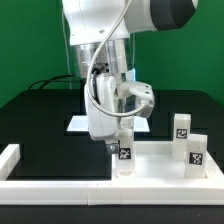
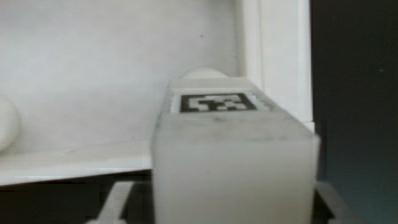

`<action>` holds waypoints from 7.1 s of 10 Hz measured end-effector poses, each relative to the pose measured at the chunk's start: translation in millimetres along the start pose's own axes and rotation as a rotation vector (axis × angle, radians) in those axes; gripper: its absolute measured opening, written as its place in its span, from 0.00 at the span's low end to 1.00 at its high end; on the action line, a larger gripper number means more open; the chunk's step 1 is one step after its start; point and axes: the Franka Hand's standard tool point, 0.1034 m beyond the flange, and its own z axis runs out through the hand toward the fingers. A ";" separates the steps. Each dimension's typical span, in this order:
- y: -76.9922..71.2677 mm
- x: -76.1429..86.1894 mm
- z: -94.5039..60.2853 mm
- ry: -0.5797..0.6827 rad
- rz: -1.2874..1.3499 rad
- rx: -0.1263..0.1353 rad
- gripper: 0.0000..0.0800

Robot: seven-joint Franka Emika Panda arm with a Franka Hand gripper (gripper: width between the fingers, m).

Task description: Assemble square table

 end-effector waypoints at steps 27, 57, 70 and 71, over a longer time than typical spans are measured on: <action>-2.2 -2.5 1.6 0.002 -0.107 0.020 0.37; -0.5 -6.7 5.4 0.018 0.003 0.018 0.36; -3.0 -25.8 7.8 0.094 -0.830 -0.010 0.81; -3.5 -23.8 9.9 0.112 -0.938 -0.006 0.81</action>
Offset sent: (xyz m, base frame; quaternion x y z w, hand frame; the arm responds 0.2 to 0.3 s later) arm 0.0112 0.0372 0.0111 -0.0834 0.0892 -0.3940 0.9109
